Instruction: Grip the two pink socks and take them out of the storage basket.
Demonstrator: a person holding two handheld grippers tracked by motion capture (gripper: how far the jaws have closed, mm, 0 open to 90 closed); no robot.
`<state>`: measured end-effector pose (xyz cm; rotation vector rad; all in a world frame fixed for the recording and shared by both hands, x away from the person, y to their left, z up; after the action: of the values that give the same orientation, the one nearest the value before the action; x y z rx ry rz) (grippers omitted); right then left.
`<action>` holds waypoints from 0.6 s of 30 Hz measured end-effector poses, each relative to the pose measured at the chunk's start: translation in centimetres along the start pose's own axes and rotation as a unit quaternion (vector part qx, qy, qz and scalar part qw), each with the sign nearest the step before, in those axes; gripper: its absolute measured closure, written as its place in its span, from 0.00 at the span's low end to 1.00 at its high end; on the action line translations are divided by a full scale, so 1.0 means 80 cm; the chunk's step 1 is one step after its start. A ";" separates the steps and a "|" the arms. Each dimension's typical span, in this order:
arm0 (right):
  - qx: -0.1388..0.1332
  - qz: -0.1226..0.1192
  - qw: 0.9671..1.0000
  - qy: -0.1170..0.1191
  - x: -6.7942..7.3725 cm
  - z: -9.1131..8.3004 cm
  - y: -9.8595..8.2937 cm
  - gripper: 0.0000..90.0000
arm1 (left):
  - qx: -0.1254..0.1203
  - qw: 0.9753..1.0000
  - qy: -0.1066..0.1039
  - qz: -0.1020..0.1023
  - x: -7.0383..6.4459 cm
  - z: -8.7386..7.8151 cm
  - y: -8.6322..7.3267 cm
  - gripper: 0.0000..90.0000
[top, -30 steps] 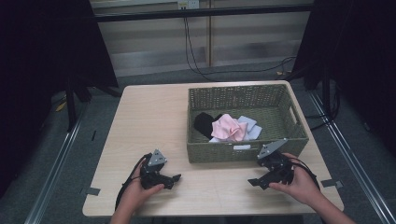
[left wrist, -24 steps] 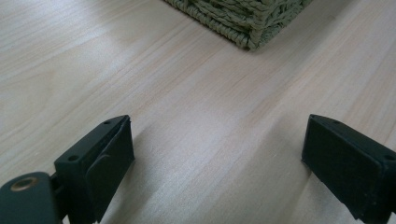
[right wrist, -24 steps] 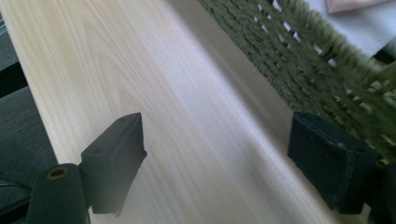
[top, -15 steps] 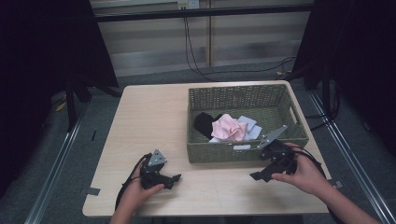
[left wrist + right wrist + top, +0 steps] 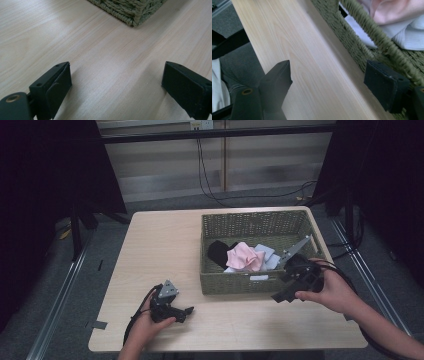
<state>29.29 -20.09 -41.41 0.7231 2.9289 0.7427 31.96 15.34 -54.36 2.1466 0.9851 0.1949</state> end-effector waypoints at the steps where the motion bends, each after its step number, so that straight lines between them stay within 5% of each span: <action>1: 0.001 0.002 1.000 0.003 -0.001 -0.002 0.002 0.25 | 0.000 1.000 0.000 0.000 0.000 0.000 0.000 0.09; 18: -0.016 0.036 0.999 0.009 -0.038 -0.023 0.032 0.29 | 0.000 1.000 0.000 0.000 0.000 0.000 0.000 0.09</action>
<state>32.81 -20.31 -38.83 0.8266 2.9140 0.8043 31.96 15.34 -54.37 2.1466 0.9850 0.1938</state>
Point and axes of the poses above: each handheld gripper's, and its own axes: z roughly forward along the jaws, y roughly out of its top, x roughly to its left, the point moved 5 cm from there along z, roughly forward along the jaws, and after that the axes turned 12 degrees about -z, right-handed, at the moved point
